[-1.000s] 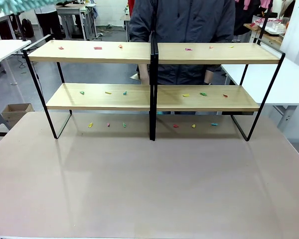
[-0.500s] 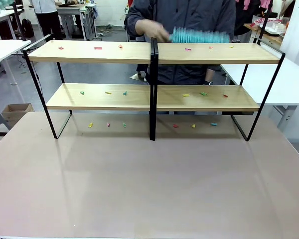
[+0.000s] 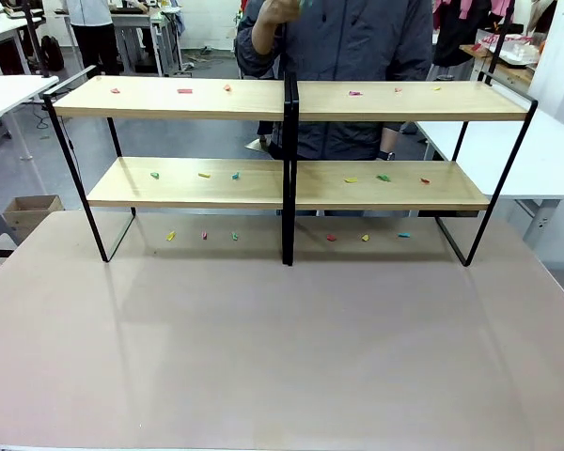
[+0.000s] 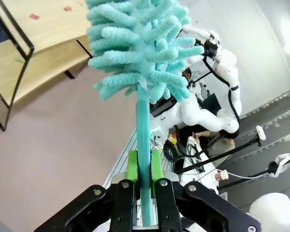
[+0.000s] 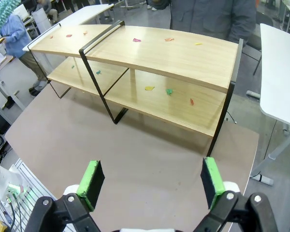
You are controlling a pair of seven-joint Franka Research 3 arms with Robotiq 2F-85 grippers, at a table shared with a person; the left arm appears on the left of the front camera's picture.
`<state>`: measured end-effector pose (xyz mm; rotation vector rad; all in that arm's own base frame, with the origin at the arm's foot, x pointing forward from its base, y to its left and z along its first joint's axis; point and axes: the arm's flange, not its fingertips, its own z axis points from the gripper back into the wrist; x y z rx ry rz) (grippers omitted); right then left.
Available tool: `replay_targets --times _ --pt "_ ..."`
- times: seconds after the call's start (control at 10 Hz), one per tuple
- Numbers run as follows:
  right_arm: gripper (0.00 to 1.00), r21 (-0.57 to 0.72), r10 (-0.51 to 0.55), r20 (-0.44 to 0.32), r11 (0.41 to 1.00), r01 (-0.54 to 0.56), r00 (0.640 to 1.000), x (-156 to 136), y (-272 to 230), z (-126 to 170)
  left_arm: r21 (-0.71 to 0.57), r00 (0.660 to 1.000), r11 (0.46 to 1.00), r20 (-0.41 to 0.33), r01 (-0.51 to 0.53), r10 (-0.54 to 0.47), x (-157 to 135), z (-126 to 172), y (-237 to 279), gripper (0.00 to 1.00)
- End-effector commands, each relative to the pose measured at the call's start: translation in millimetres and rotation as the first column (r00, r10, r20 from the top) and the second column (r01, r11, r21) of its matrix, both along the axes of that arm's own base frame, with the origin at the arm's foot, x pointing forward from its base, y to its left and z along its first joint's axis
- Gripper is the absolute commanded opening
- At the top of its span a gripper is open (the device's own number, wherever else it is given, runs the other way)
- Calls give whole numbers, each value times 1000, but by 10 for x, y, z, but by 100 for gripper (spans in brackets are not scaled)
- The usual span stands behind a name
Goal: Clean the shelves.
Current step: Pick up the Duster when the human hands it over, then clean a randomly selected level of the Shelf with the Duster.
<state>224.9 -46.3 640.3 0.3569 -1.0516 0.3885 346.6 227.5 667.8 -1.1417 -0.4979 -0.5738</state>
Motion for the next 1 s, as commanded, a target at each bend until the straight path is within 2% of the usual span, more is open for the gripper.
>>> replay_targets --times 0.0,0.7,0.8,0.9 --pt "100 0 -1 2 1000 1 1000 1 -2 9 2 999 999 25 47 -47 68 7 -164 12" --pt "100 0 -1 2 1000 1 1000 1 -2 9 2 999 999 25 47 -47 68 7 -164 12" --pt "100 0 -1 2 1000 1 1000 1 -2 9 6 999 999 2 41 -41 96 5 -161 12" --pt "100 0 -1 2 1000 1 1000 1 -2 9 89 933 930 29 356 -360 -92 37 -161 12"
